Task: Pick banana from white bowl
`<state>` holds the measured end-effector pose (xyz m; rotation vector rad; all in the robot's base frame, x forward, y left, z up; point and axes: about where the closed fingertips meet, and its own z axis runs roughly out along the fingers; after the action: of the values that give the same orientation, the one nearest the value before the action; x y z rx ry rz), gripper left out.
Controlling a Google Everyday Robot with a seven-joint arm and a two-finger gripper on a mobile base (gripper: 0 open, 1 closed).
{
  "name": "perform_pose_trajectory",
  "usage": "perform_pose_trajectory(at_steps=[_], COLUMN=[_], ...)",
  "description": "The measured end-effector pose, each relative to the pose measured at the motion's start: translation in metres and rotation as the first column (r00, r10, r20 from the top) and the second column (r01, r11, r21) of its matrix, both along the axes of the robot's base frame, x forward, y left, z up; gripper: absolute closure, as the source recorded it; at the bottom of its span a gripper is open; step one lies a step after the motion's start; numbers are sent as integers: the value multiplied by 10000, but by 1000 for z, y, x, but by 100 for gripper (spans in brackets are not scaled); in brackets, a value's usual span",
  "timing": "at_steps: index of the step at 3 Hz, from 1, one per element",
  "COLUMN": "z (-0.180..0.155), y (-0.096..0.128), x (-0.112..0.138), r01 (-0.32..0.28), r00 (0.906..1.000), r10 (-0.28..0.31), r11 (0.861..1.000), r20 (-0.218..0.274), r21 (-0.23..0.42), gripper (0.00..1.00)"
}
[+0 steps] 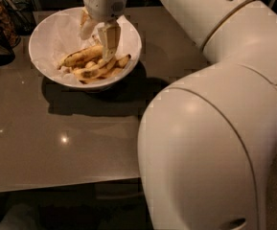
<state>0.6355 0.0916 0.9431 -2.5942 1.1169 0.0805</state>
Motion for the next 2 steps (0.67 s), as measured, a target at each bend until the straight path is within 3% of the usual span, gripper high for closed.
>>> perform_pose_trajectory(at_steps=[2], z=[-20], y=[11], x=[-6], r01=[-294], r00=[9987], r10=[291], r11=[9995], r20=[-422], r21=[-72], gripper=[43])
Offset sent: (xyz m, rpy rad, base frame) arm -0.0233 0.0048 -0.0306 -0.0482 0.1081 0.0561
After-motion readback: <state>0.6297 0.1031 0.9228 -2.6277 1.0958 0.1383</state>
